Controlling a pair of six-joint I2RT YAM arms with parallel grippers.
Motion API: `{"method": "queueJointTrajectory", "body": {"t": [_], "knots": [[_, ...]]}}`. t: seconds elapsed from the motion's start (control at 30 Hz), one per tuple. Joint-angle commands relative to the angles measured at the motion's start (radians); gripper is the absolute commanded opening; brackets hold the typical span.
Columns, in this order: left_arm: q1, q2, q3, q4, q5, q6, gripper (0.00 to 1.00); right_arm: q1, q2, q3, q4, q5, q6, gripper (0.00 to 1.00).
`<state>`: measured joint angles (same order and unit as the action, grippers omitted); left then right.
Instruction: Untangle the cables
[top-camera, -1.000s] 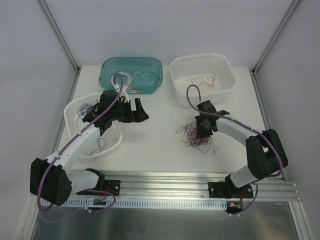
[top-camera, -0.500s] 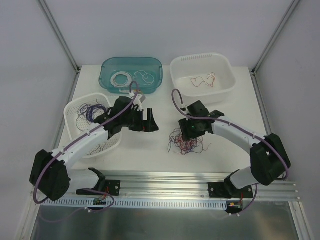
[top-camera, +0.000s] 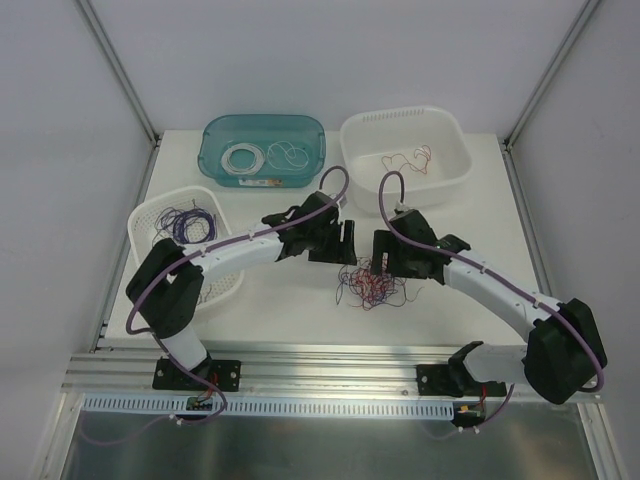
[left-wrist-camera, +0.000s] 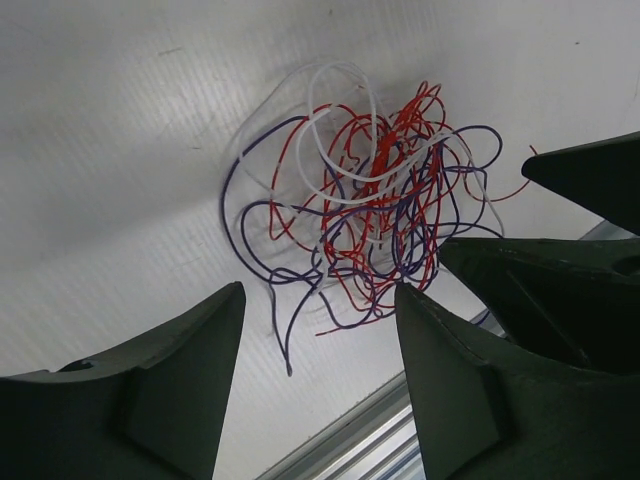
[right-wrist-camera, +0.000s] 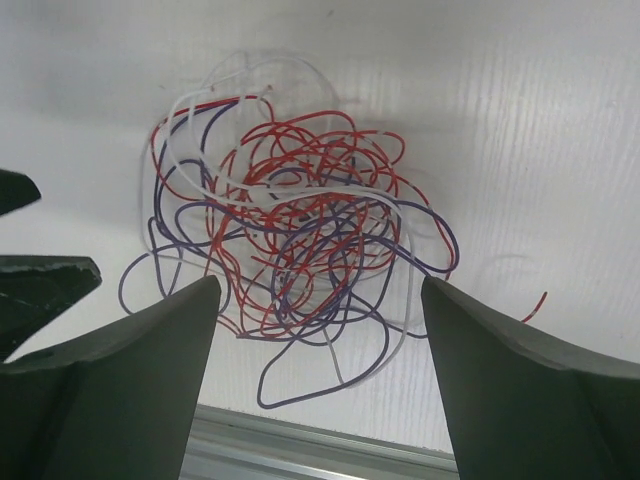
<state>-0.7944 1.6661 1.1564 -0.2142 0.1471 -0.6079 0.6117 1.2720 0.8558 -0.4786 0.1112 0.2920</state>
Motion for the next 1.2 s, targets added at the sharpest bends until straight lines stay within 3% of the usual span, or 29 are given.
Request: {"method": "queueJointTrajectory", "body": {"t": [0.0,0.37,0.4,0.5,0.67,0.77,0.87,0.97,1.07,1.17], "knots": [[-0.037,0.033,0.049,0.009,-0.021,0.003,0.61,-0.010,-0.042,-0.024,0.001,0.062,0.110,0.86],[-0.080,0.138,0.080,0.006,-0.073,0.026,0.25,-0.040,-0.040,-0.099,0.084,0.036,0.164,0.87],[-0.080,0.136,0.078,0.006,-0.081,0.027,0.14,-0.038,-0.034,-0.103,0.107,0.024,0.165,0.87],[-0.081,0.121,0.075,0.006,-0.095,0.039,0.00,-0.040,-0.005,-0.115,0.149,-0.004,0.179,0.87],[-0.081,0.034,0.046,-0.001,-0.124,0.060,0.00,-0.040,0.076,-0.120,0.231,-0.021,0.193,0.86],[-0.080,-0.029,0.032,-0.022,-0.178,0.085,0.00,-0.038,0.125,-0.124,0.241,0.005,0.197,0.80],[-0.068,-0.148,0.034,-0.062,-0.216,0.117,0.00,-0.043,0.155,-0.139,0.236,0.034,0.196,0.65],[-0.017,-0.257,0.037,-0.094,-0.212,0.129,0.00,-0.055,0.178,-0.150,0.203,0.074,0.193,0.36],[0.066,-0.365,0.048,-0.131,-0.195,0.148,0.00,-0.081,0.165,-0.162,0.153,0.108,0.187,0.24],[0.179,-0.469,0.098,-0.180,-0.179,0.183,0.00,-0.127,0.109,-0.187,0.104,0.122,0.174,0.19]]}}
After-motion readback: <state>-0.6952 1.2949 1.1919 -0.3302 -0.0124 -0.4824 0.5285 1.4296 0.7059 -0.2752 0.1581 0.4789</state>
